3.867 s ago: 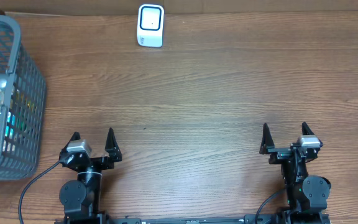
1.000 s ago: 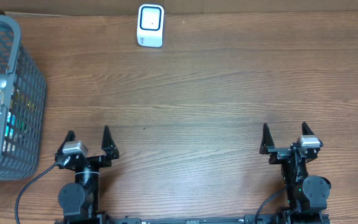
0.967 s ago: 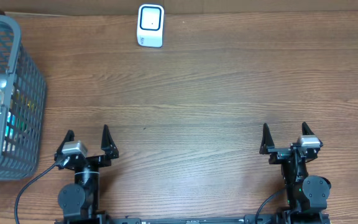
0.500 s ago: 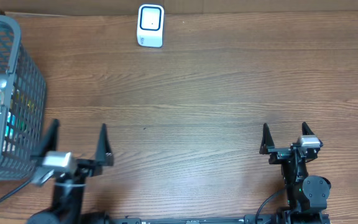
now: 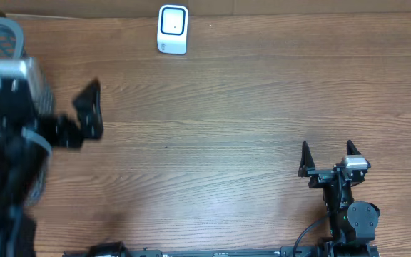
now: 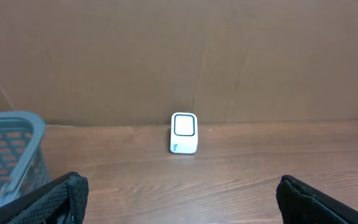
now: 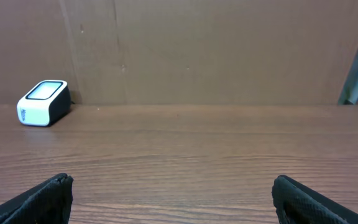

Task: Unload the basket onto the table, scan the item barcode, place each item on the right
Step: 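Reach the left gripper into the grey basket and grasp the yellow bottle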

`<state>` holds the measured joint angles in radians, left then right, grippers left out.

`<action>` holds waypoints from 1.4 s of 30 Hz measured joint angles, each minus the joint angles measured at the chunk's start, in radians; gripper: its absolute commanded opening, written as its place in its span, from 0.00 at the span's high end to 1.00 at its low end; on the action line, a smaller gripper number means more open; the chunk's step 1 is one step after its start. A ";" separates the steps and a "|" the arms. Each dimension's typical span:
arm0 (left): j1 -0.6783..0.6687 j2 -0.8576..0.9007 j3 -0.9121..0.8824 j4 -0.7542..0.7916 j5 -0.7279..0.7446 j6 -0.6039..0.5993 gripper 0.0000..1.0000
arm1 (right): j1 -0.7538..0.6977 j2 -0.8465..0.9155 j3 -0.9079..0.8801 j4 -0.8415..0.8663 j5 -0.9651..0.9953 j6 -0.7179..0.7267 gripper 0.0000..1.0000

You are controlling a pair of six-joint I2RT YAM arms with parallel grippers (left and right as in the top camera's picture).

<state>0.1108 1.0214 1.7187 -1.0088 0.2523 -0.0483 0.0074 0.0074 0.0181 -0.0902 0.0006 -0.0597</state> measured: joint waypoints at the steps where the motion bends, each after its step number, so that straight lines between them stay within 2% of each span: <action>1: 0.000 0.033 0.004 0.007 0.001 0.001 0.00 | 0.000 0.000 0.000 0.000 0.000 -0.001 0.00; 2: 0.000 0.059 0.004 0.016 0.002 0.006 0.03 | 0.000 0.000 0.000 0.001 0.000 0.000 0.00; 3: 0.000 0.082 0.004 0.028 0.003 0.016 0.13 | 0.000 0.000 0.000 0.000 0.000 0.000 0.00; 5: 0.000 0.123 0.004 0.052 0.000 0.038 0.18 | 0.000 0.000 0.000 0.000 0.000 0.000 0.00; 12: 0.018 0.249 0.015 0.152 -0.103 0.047 0.12 | 0.000 0.000 0.000 0.000 0.000 0.000 0.00; 16: 0.114 0.366 0.089 0.144 -0.117 0.025 0.12 | 0.000 0.000 0.000 0.000 0.000 0.000 0.00; 19: 0.215 0.473 0.206 0.075 -0.087 -0.002 0.11 | 0.000 0.000 0.000 0.000 0.000 0.000 0.00; 22: 0.320 0.582 0.330 0.005 -0.068 -0.031 0.02 | 0.000 0.000 0.000 0.000 0.000 0.000 0.00; 24: 0.372 0.630 0.368 -0.034 -0.063 -0.049 0.03 | 0.000 0.000 0.000 0.000 0.000 0.000 0.00; 26: 0.415 0.674 0.382 -0.076 -0.060 -0.058 0.00 | 0.000 0.000 0.000 0.000 0.000 0.000 0.00; 33: 0.502 0.824 0.383 -0.207 -0.059 -0.076 0.00 | 0.000 0.000 0.000 0.000 0.000 0.000 0.00; 42: 0.558 0.913 0.384 -0.248 -0.109 -0.072 0.00 | 0.000 0.000 0.000 0.000 0.000 0.000 0.00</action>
<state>0.6689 1.9347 2.1029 -1.2572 0.1436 -0.1200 0.0071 0.0074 0.0181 -0.0902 0.0006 -0.0601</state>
